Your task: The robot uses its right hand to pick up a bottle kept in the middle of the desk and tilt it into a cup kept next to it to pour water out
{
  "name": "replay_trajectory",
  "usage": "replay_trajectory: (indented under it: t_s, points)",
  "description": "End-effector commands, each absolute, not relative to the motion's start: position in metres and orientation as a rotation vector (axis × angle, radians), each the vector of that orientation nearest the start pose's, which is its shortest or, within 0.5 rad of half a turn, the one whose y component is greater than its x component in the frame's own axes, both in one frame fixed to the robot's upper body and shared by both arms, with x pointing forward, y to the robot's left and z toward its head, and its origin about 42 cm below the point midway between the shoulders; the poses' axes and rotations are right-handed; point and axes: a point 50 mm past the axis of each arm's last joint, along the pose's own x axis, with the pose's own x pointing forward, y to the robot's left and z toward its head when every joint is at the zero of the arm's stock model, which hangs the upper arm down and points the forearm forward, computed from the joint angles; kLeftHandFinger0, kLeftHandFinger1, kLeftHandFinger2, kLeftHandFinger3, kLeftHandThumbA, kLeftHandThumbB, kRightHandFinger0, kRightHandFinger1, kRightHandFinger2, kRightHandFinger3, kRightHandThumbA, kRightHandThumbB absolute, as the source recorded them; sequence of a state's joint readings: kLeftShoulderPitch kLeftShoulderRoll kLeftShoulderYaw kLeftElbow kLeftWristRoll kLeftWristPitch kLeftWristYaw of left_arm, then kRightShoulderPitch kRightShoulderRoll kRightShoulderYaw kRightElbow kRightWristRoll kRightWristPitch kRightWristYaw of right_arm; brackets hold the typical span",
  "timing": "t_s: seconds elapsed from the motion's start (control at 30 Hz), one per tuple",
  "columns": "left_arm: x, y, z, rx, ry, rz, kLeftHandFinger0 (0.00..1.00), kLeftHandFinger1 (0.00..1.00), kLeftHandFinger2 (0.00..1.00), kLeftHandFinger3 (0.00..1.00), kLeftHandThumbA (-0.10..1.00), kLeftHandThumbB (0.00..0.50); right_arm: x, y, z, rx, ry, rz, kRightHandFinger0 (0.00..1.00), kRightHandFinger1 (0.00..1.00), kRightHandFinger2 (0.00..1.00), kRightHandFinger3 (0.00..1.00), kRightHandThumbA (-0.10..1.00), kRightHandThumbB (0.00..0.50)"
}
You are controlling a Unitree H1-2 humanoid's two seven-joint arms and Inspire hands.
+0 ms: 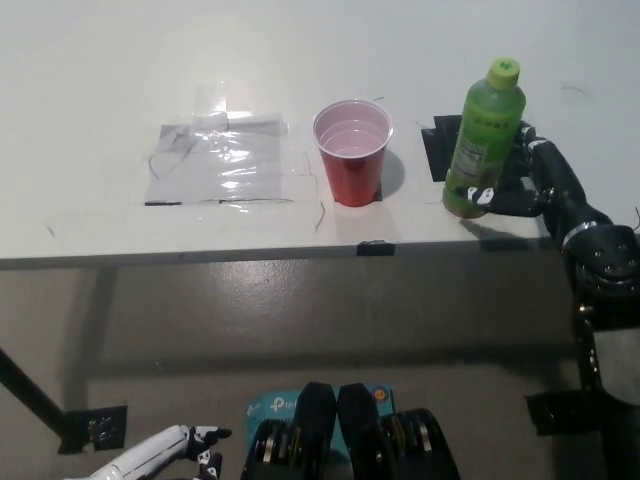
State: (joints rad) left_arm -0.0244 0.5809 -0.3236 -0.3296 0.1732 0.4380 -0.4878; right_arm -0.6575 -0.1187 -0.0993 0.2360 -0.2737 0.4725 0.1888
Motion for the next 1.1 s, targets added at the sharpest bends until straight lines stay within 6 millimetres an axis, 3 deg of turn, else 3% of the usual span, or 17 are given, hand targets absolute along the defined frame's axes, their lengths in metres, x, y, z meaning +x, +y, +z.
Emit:
replay_trajectory:
  t_s: [0.0, 0.13, 0.43, 0.67, 0.8, 0.9, 0.97, 1.0, 1.03, 1.07]
  points:
    - [0.258, 0.271, 0.156, 0.719, 0.298, -0.721, 0.95, 1.00, 1.00, 1.00, 0.30, 0.367, 0.484, -0.214, 0.281, -0.309, 0.004, 0.062, 1.00, 1.00, 1.00, 1.00, 0.84, 0.500]
    - [0.256, 0.270, 0.156, 0.727, 0.302, -0.738, 0.96, 1.00, 1.00, 1.00, 0.33, 0.363, 0.481, -0.203, 0.274, -0.340, 0.013, 0.077, 1.00, 1.00, 1.00, 1.00, 0.86, 0.500]
    - [0.257, 0.269, 0.156, 0.719, 0.311, -0.763, 1.00, 1.00, 1.00, 1.00, 0.41, 0.365, 0.482, -0.180, 0.266, -0.276, 0.035, 0.105, 1.00, 1.00, 1.00, 1.00, 0.80, 0.500]
    - [0.257, 0.267, 0.155, 0.734, 0.311, -0.799, 0.98, 1.00, 1.00, 1.00, 0.55, 0.367, 0.481, -0.163, 0.253, -0.236, 0.069, 0.119, 1.00, 1.00, 1.00, 1.00, 0.79, 0.500]
    - [0.254, 0.267, 0.153, 0.740, 0.316, -0.811, 0.98, 1.00, 1.00, 1.00, 0.58, 0.363, 0.482, -0.161, 0.245, -0.224, 0.095, 0.069, 1.00, 1.00, 1.00, 1.00, 0.77, 0.500]
    - [0.255, 0.268, 0.152, 0.734, 0.319, -0.811, 0.99, 1.00, 1.00, 1.00, 0.64, 0.381, 0.484, -0.160, 0.245, -0.161, 0.094, -0.038, 1.00, 1.00, 1.00, 1.00, 0.64, 0.500]
    - [0.251, 0.269, 0.151, 0.731, 0.331, -0.816, 1.00, 1.00, 1.00, 1.00, 0.66, 0.379, 0.484, -0.160, 0.242, -0.169, 0.079, -0.159, 1.00, 1.00, 1.00, 1.00, 0.61, 0.500]
    - [0.250, 0.269, 0.149, 0.724, 0.336, -0.815, 0.99, 1.00, 1.00, 1.00, 0.66, 0.387, 0.485, -0.161, 0.242, -0.169, 0.049, -0.211, 1.00, 1.00, 1.00, 1.00, 0.56, 0.332]
    - [0.250, 0.269, 0.149, 0.719, 0.337, -0.814, 0.99, 1.00, 1.00, 1.00, 0.67, 0.390, 0.488, -0.162, 0.244, -0.171, 0.021, -0.264, 0.97, 1.00, 1.00, 1.00, 0.48, 0.232]
    - [0.250, 0.269, 0.149, 0.716, 0.337, -0.814, 0.99, 1.00, 1.00, 1.00, 0.67, 0.390, 0.489, -0.163, 0.246, -0.174, 0.001, -0.311, 0.87, 0.87, 1.00, 1.00, 0.45, 0.254]
